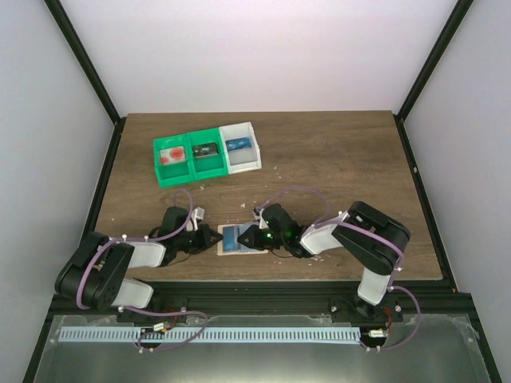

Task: Take the credit cards out of the card holder

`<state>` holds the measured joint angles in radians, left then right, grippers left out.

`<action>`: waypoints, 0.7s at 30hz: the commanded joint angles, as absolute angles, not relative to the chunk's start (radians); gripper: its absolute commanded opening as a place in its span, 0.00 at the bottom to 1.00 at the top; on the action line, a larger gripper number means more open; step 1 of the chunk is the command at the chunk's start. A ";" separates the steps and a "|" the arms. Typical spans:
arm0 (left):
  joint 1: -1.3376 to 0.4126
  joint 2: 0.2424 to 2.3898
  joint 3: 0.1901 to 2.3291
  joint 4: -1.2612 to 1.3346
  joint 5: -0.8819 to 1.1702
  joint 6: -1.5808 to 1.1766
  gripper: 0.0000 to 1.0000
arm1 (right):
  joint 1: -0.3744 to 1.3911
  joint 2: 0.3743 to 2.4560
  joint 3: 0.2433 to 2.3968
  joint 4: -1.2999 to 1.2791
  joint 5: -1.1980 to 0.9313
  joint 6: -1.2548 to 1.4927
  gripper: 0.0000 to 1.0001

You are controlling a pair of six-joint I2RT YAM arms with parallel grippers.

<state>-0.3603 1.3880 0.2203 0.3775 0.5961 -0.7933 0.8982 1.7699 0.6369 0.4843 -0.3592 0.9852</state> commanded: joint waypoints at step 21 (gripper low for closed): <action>-0.371 1.408 0.197 0.371 0.586 -0.817 0.00 | 0.867 1.816 0.602 0.609 -0.443 1.024 0.08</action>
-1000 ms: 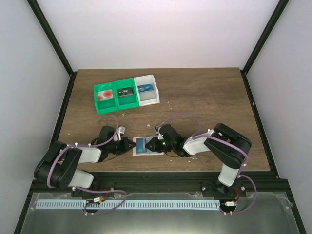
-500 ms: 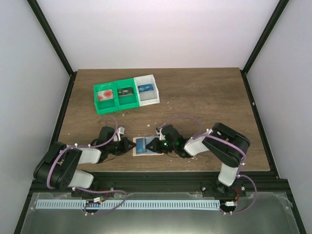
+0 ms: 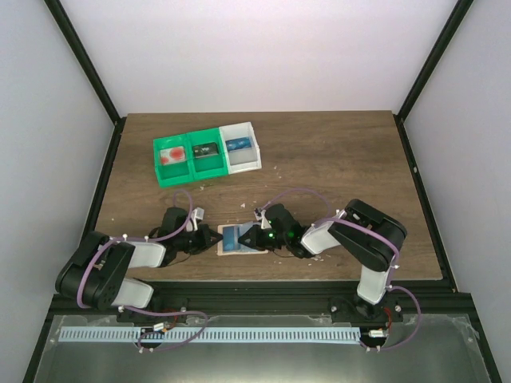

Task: Take the credit cards out of the card holder

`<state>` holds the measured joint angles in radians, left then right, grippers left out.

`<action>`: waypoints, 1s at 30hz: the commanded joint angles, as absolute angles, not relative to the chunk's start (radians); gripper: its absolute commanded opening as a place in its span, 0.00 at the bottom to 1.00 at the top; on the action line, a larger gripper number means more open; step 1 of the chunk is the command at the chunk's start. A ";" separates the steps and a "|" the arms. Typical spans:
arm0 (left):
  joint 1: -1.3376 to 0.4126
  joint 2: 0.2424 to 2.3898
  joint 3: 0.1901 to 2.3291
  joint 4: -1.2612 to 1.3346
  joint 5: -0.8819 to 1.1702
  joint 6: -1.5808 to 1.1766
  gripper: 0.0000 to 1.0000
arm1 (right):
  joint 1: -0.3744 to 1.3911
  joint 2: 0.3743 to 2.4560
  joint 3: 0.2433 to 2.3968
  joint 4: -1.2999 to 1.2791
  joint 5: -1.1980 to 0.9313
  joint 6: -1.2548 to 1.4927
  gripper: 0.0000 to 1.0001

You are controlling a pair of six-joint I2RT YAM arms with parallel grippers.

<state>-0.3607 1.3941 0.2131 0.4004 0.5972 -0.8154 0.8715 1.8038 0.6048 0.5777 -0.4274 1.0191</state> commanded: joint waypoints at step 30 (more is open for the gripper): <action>-0.373 1.419 0.209 0.335 0.552 -0.796 0.04 | 0.827 1.740 0.483 0.695 -0.463 1.036 0.01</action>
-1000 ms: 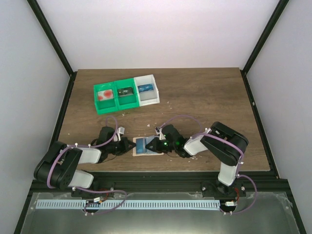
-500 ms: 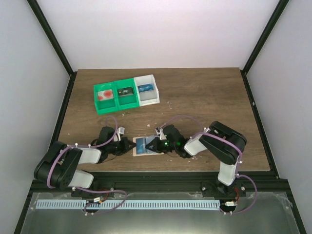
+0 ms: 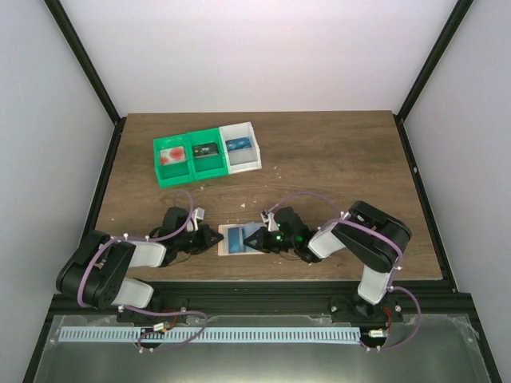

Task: Take the credit cards out of the card holder

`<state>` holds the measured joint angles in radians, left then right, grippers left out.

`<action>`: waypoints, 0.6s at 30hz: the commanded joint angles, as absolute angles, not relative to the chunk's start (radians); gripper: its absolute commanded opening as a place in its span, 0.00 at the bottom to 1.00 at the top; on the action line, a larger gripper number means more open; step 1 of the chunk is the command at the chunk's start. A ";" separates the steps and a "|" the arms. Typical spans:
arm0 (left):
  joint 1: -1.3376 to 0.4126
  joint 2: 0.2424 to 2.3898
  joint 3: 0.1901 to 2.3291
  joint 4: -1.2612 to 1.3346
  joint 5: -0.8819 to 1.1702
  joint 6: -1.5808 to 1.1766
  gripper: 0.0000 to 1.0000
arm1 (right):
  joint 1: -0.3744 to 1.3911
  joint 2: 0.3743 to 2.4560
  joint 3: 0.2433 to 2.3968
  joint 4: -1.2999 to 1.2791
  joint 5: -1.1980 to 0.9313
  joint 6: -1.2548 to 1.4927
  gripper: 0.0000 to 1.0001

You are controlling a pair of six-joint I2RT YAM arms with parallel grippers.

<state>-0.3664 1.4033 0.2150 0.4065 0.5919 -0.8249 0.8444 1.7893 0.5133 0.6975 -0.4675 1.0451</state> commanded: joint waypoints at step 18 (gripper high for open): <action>-0.373 1.438 0.217 0.332 0.544 -0.777 0.05 | 0.776 1.673 0.468 0.631 -0.512 0.994 0.01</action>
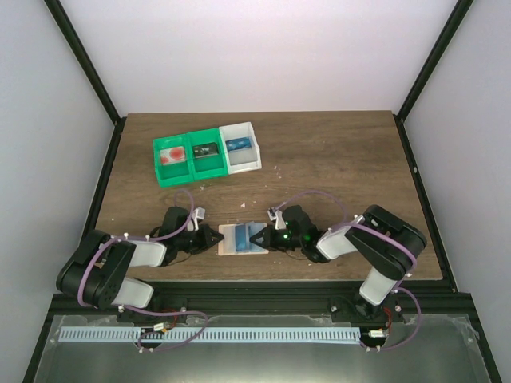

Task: Take the credit cards out of the card holder

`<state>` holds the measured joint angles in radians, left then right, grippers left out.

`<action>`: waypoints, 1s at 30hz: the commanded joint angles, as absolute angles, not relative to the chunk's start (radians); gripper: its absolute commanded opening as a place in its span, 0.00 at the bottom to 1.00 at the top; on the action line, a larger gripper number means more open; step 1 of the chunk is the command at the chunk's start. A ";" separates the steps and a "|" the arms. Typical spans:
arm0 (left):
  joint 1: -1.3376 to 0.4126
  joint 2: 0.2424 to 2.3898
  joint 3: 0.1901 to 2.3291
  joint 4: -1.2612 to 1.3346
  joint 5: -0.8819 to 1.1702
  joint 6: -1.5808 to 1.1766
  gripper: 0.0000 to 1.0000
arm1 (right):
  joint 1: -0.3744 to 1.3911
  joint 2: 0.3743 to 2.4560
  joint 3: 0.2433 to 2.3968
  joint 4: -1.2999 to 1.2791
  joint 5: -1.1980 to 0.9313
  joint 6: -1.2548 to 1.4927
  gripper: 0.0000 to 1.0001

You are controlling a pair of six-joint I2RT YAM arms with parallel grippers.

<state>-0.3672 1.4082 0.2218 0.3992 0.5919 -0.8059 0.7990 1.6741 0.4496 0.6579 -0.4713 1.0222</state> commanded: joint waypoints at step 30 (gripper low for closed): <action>-0.459 1.421 0.245 0.528 0.656 -0.855 0.00 | 0.796 1.753 0.540 0.676 -0.584 1.098 0.01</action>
